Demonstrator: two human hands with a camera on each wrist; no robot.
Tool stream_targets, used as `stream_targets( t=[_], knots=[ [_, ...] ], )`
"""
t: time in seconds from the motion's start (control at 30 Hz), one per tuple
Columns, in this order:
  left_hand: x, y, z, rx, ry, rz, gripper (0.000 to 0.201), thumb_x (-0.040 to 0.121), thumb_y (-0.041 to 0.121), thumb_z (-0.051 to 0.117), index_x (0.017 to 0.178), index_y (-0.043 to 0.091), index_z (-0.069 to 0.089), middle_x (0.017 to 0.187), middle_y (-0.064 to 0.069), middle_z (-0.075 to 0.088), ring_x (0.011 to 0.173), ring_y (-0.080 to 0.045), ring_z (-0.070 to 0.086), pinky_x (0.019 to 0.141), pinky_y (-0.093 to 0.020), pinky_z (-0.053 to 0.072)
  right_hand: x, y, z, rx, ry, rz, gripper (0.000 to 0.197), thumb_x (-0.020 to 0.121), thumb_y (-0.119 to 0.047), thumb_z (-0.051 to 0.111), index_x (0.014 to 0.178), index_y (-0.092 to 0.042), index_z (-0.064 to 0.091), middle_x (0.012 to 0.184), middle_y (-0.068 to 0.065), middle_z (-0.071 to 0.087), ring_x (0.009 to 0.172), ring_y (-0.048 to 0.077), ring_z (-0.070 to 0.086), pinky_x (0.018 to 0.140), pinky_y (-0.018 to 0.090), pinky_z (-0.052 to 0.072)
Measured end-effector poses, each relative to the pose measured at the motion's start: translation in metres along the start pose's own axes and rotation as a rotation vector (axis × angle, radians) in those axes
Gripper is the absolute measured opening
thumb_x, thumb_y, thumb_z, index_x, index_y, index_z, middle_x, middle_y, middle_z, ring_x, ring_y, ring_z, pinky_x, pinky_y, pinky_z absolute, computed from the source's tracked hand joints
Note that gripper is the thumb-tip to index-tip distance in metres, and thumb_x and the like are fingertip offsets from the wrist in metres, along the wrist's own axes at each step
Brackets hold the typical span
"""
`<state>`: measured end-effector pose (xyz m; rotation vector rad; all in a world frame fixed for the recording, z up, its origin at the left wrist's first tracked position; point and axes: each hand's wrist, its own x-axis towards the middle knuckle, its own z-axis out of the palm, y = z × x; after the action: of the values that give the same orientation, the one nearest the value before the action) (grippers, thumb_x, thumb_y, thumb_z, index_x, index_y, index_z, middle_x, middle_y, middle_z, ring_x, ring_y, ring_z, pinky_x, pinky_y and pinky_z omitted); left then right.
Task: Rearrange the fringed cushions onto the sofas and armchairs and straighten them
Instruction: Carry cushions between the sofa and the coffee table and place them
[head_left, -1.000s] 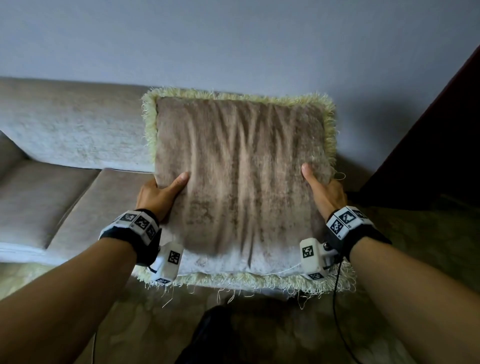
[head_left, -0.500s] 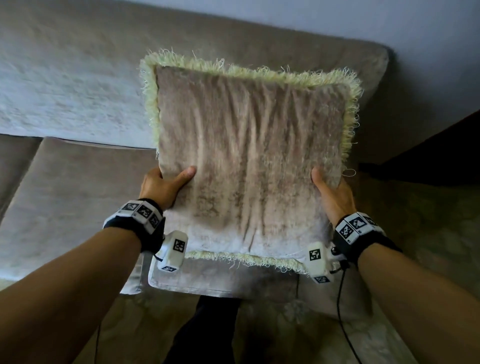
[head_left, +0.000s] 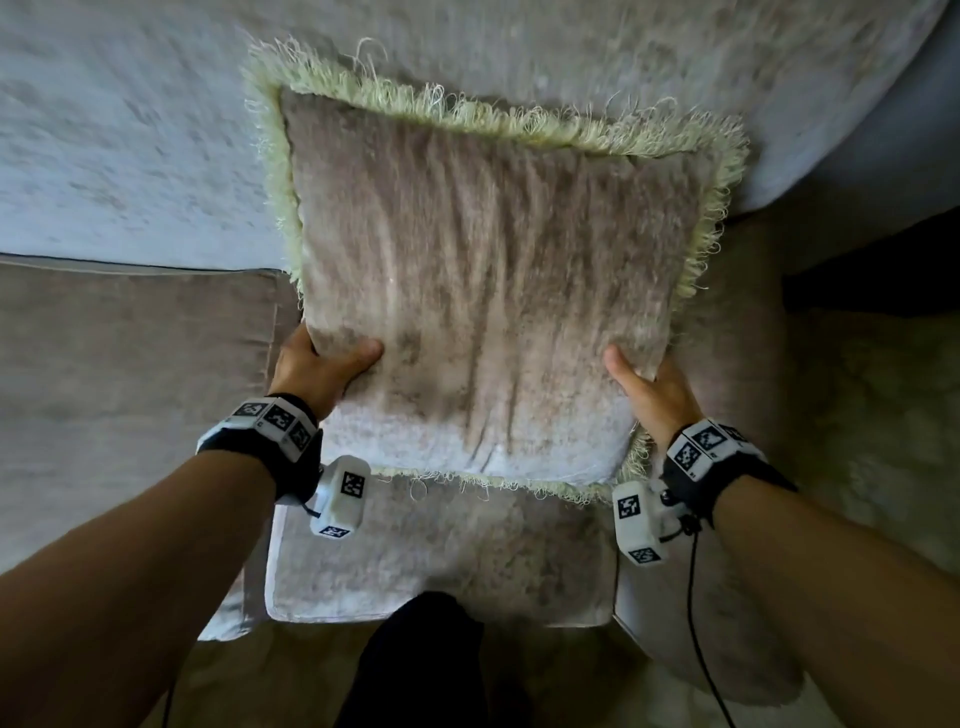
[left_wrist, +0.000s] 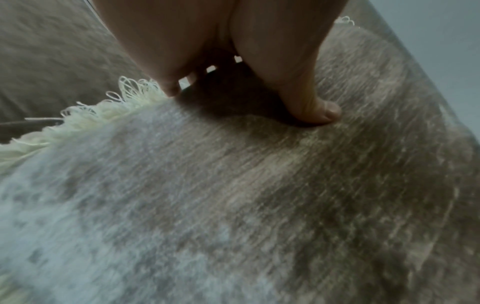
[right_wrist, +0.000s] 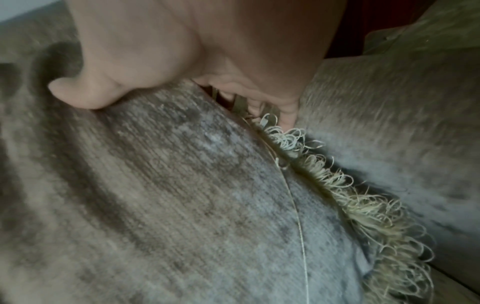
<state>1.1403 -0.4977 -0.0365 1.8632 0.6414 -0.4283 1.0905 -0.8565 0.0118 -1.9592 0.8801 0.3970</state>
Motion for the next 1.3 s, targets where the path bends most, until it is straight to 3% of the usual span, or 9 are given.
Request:
stream_targets(
  t=[0.1, 0.23, 0.37, 0.5, 0.67, 0.87, 1.1, 1.2, 1.3],
  knots=[
    [0.024, -0.008, 0.009, 0.062, -0.008, -0.017, 0.056, 0.061, 0.05, 0.087, 0.106, 0.021, 0.072, 0.097, 0.001, 0.078, 0.09, -0.021, 0.075, 0.084, -0.045, 0.062, 0.017, 0.003, 0.01, -0.054, -0.035, 0.037, 0.058, 0.084, -0.065, 0.065, 0.13, -0.031, 0.057, 0.132, -0.005, 0.061, 0.129, 0.022, 0.055, 0.1, 0.027, 0.037],
    [0.039, -0.009, 0.02, 0.108, -0.052, -0.056, 0.029, 0.076, 0.039, 0.084, 0.092, 0.018, 0.075, 0.087, -0.001, 0.078, 0.083, -0.02, 0.076, 0.084, -0.043, 0.062, 0.025, -0.004, 0.017, -0.138, -0.064, 0.11, 0.08, 0.086, -0.07, 0.059, 0.143, -0.014, 0.049, 0.15, 0.008, 0.05, 0.137, 0.029, 0.048, 0.102, 0.029, 0.035],
    [0.042, 0.006, 0.016, 0.157, 0.001, -0.043, 0.073, 0.06, 0.057, 0.09, 0.114, 0.016, 0.062, 0.111, 0.002, 0.072, 0.101, -0.019, 0.07, 0.092, -0.04, 0.056, 0.025, -0.021, 0.015, -0.209, -0.04, 0.116, 0.053, 0.086, -0.066, 0.061, 0.117, -0.023, 0.059, 0.142, 0.007, 0.055, 0.132, 0.029, 0.052, 0.095, 0.028, 0.036],
    [0.018, 0.039, -0.001, 0.249, 0.067, -0.043, 0.067, 0.081, 0.036, 0.082, 0.134, 0.009, 0.052, 0.123, -0.006, 0.062, 0.105, -0.022, 0.057, 0.087, -0.033, 0.044, 0.009, -0.062, 0.011, -0.272, -0.006, 0.095, 0.097, 0.083, -0.067, 0.066, 0.147, 0.0, 0.04, 0.15, 0.016, 0.049, 0.134, 0.033, 0.05, 0.098, 0.034, 0.042],
    [-0.026, 0.083, -0.031, 0.336, -0.004, 0.072, 0.059, 0.09, 0.041, 0.071, 0.141, 0.016, 0.052, 0.138, -0.001, 0.062, 0.125, -0.023, 0.059, 0.102, -0.036, 0.044, -0.031, -0.122, 0.012, -0.384, -0.068, -0.16, 0.073, 0.089, -0.053, 0.069, 0.141, -0.005, 0.052, 0.141, 0.009, 0.058, 0.124, 0.029, 0.059, 0.099, 0.034, 0.045],
    [-0.107, 0.125, -0.081, 0.472, 0.01, 0.17, 0.047, 0.088, 0.046, 0.07, 0.128, 0.022, 0.062, 0.123, 0.004, 0.07, 0.114, -0.021, 0.065, 0.102, -0.039, 0.051, -0.103, -0.195, 0.025, -0.584, -0.199, -0.484, 0.042, 0.092, -0.05, 0.063, 0.072, -0.016, 0.05, 0.065, 0.004, 0.04, 0.061, 0.019, 0.039, 0.06, 0.031, 0.033],
    [-0.225, 0.141, -0.17, 0.504, 0.217, 0.177, 0.045, 0.091, 0.047, 0.065, 0.129, 0.023, 0.059, 0.115, 0.005, 0.066, 0.101, -0.021, 0.065, 0.09, -0.036, 0.054, -0.209, -0.259, 0.038, -0.773, -0.33, -0.864, 0.053, 0.092, -0.047, 0.065, 0.088, 0.006, 0.065, 0.089, 0.03, 0.065, 0.075, 0.036, 0.064, 0.065, 0.039, 0.048],
    [-0.286, 0.129, -0.209, 0.516, 0.336, 0.125, 0.045, 0.092, 0.046, 0.067, 0.129, 0.022, 0.06, 0.119, 0.003, 0.067, 0.106, -0.021, 0.064, 0.092, -0.037, 0.053, -0.263, -0.277, 0.05, -0.85, -0.373, -1.032, 0.053, 0.09, -0.047, 0.065, 0.098, 0.005, 0.067, 0.113, 0.027, 0.066, 0.092, 0.037, 0.069, 0.078, 0.04, 0.053],
    [-0.352, 0.105, -0.243, 0.484, 0.457, 0.056, 0.044, 0.091, 0.046, 0.068, 0.127, 0.022, 0.061, 0.118, 0.003, 0.067, 0.109, -0.021, 0.064, 0.096, -0.037, 0.051, -0.322, -0.287, 0.074, -0.915, -0.44, -1.177, 0.053, 0.088, -0.052, 0.066, 0.107, -0.003, 0.068, 0.104, 0.018, 0.072, 0.092, 0.036, 0.067, 0.087, 0.042, 0.054]
  ],
)
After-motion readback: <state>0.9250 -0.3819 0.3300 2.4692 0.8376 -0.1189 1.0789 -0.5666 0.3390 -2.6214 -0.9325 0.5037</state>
